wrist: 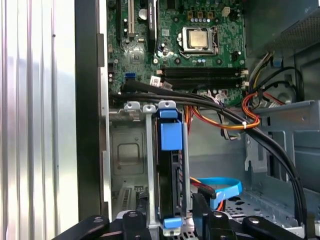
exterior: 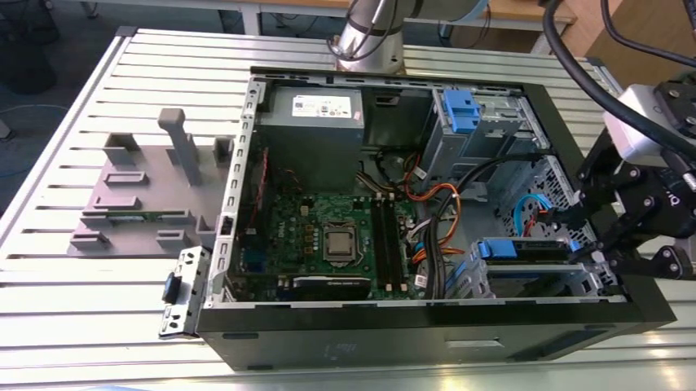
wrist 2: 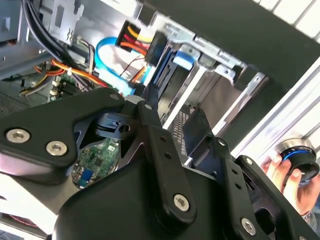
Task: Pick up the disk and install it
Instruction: 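Insert the first disk wire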
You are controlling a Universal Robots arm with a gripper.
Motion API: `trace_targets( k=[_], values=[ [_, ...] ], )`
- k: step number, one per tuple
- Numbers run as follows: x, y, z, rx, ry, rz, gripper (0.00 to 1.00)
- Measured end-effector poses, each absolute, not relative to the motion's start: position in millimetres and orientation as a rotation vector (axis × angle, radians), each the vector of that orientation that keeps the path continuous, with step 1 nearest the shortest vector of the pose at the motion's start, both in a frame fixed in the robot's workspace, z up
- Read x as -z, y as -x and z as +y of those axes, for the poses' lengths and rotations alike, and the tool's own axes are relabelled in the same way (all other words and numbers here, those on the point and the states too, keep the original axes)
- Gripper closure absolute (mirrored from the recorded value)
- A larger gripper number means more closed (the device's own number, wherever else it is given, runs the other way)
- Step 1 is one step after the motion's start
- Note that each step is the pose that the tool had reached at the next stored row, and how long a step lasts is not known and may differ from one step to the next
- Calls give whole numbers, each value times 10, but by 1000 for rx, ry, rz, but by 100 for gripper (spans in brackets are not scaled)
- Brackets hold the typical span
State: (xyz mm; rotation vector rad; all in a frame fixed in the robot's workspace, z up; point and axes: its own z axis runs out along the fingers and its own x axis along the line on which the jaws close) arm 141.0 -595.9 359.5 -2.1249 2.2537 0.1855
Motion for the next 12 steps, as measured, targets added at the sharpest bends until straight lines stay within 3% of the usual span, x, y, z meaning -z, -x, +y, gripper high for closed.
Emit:
trace_targets(
  k=[12],
  values=[
    [-3590, -1508, -5959, -186, 2125, 2254, 53]
  ],
)
